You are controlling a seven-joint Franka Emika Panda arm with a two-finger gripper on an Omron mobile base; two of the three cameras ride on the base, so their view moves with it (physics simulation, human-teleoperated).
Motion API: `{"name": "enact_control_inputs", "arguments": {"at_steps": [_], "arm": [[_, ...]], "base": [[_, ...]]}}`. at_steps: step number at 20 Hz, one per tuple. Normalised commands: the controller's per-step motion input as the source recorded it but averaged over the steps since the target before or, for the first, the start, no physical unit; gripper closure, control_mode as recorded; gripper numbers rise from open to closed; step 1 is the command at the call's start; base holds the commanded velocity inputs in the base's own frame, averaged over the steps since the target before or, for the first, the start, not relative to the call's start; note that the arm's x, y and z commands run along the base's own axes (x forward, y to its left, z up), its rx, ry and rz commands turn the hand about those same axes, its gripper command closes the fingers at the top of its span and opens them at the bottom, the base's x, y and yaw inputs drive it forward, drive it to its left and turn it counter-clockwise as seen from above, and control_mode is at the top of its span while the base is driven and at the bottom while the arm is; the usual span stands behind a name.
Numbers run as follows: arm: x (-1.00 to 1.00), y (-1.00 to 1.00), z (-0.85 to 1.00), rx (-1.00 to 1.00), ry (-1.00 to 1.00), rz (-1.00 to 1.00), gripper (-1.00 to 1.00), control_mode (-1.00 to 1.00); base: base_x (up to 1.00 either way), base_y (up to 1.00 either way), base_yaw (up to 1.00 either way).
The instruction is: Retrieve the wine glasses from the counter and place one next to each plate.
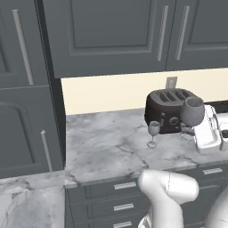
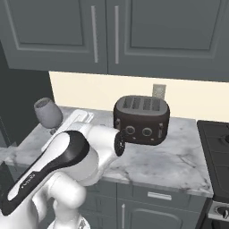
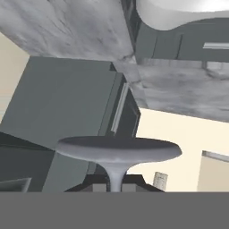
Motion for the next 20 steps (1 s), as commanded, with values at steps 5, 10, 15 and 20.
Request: {"name": "enact_control_inputs", "arguments": {"at_steps": [5, 10, 15, 20], "arm": [[-0.36, 0.0, 0.38, 0.04, -0.03, -0.19, 1.0, -1.0], [-0.03, 0.03, 0.25, 0.01, 0.0, -0.01, 1.0, -1.0], [-0.2, -0.01, 0.09, 0.01, 0.01, -0.06, 1.0, 1.0], [0.0, 0.0, 0.0, 0.0, 0.0, 0.0, 1.0, 1.0]], "base": [[0.0, 0.0, 0.0], [0.0, 0.0, 0.0], [-0.1, 0.0, -0.14], [-0.64, -0.32, -0.41]]}}
